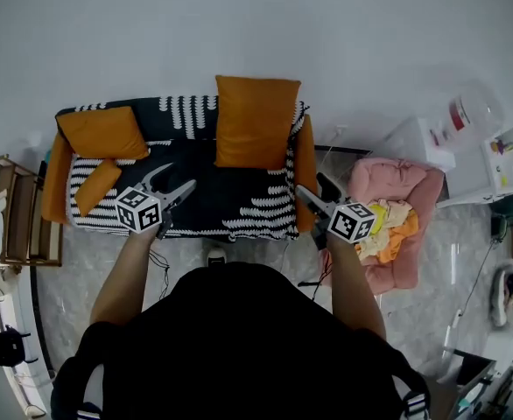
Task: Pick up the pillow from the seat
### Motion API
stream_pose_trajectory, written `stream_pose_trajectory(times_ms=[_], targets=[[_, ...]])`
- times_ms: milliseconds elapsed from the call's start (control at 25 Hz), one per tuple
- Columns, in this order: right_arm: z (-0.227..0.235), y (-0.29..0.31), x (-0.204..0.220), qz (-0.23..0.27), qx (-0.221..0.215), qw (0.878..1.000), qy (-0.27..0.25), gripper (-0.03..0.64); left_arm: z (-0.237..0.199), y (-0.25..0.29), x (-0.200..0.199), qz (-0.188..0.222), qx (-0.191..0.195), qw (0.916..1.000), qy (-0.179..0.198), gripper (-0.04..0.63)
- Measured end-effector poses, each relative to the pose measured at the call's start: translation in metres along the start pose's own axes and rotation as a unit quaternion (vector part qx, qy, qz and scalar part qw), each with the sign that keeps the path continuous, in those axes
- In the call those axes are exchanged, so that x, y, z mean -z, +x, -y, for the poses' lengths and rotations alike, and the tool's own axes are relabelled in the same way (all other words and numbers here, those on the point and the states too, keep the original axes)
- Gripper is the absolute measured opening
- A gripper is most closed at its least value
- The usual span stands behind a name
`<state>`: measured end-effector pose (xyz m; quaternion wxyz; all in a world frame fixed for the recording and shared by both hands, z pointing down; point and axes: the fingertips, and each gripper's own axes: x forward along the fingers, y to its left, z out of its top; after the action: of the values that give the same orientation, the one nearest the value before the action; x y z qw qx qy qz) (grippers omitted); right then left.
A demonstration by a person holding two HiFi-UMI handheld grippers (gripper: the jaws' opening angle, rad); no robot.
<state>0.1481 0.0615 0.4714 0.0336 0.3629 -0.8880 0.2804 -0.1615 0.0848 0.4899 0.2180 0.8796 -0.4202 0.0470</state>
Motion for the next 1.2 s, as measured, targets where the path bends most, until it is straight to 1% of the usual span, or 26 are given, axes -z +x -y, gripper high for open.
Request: stream_pose_trajectory(times_ms=[480,1200], targets=[[0.003,0.018,-0.003,0.003,0.020,1.000,0.008,0.399,-0.027,0.016,-0.010,-0.005,0.020,0.9998,-0.003,0.330],[0.002,0.047,-0.012,0.002,0.058,0.998,-0.012,0.399,-0.062,0.029,-0.025,-0.009,0.050,0.9987,-0.001,0.330]])
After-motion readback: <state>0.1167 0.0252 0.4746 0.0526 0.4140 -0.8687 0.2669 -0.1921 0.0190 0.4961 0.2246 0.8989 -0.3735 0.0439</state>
